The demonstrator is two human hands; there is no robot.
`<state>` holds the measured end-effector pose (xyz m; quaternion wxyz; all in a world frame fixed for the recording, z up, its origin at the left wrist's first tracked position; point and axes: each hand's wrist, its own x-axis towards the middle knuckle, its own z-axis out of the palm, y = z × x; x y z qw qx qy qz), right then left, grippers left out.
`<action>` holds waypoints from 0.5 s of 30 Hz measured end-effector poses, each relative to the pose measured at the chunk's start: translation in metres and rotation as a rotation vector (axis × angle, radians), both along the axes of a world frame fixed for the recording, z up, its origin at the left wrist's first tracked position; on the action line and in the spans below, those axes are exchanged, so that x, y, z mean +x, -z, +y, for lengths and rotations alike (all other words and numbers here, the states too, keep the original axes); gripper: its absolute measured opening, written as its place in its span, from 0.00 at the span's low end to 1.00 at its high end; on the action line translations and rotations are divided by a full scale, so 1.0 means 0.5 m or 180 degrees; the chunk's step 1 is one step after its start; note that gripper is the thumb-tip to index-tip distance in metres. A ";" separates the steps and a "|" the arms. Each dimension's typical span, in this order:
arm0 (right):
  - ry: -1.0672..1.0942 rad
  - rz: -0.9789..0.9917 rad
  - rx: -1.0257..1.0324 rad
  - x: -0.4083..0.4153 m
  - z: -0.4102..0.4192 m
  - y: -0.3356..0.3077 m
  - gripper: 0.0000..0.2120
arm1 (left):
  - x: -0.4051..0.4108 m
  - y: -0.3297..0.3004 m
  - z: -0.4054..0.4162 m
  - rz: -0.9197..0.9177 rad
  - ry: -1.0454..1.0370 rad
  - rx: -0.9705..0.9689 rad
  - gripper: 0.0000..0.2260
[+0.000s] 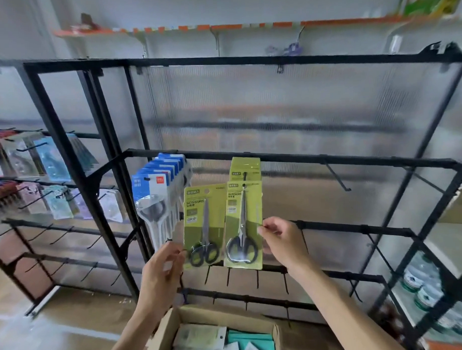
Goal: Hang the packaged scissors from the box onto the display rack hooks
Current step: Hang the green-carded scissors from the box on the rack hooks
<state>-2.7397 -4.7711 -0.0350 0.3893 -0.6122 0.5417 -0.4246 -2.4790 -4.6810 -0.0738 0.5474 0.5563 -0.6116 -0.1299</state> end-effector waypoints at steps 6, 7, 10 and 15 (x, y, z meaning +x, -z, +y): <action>0.0298 0.0090 0.0021 0.040 -0.086 -0.013 0.04 | 0.004 -0.031 -0.011 -0.0227 0.0059 0.0109 0.15; 0.0355 0.0150 0.0007 0.044 -0.106 -0.011 0.05 | 0.005 -0.038 -0.014 -0.0313 0.0055 0.0132 0.16; 0.0495 0.0303 -0.0017 0.052 -0.151 0.010 0.05 | 0.011 -0.055 -0.018 -0.0568 0.0038 0.0076 0.11; 0.0511 0.0538 -0.0206 0.047 -0.160 0.027 0.04 | 0.019 -0.063 -0.018 -0.0632 -0.0052 -0.0130 0.11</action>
